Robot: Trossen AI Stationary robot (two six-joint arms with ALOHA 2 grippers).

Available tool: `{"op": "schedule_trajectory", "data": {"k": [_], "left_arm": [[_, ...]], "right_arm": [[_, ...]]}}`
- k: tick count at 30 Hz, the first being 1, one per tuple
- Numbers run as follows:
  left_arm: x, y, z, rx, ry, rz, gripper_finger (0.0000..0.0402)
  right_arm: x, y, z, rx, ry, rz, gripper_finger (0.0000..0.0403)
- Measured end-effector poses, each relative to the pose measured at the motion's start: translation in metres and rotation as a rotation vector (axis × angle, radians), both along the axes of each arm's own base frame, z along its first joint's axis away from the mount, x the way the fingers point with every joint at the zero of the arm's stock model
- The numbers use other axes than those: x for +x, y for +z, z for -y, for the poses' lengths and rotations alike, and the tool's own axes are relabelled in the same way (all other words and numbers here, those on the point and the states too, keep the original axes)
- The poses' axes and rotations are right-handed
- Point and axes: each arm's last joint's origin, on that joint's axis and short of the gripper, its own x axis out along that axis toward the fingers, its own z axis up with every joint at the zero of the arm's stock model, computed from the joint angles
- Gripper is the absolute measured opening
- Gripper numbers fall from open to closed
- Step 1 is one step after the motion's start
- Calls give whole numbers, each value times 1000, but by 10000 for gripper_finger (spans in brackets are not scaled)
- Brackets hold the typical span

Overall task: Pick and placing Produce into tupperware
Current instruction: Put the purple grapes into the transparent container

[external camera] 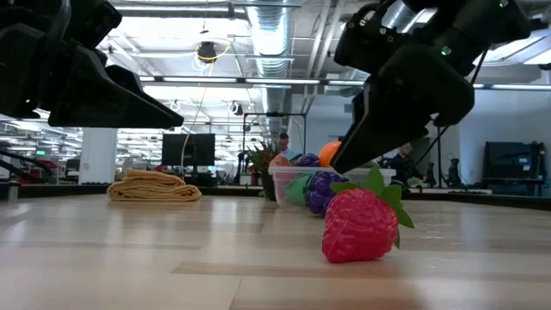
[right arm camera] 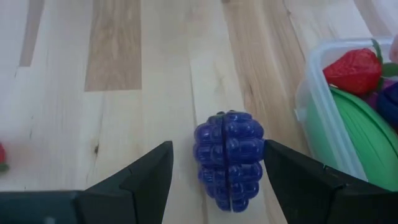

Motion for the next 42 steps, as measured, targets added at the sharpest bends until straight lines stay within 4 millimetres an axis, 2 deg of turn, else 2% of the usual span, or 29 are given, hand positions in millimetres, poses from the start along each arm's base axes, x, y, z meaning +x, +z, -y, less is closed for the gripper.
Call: {"op": "schedule_trajectory", "data": {"k": [18,27,42], "left_arm": [[0,0,0,-6,1,2,336],[0,0,0,-7,1,2,336],[0,0,0,-7,2,2,336]], "right_arm": [[3,-1,7,44,-39,-4,244],[11,-23,13,117,-45,-61,244],[11,-23,12,118,-45,-58,244]]}}
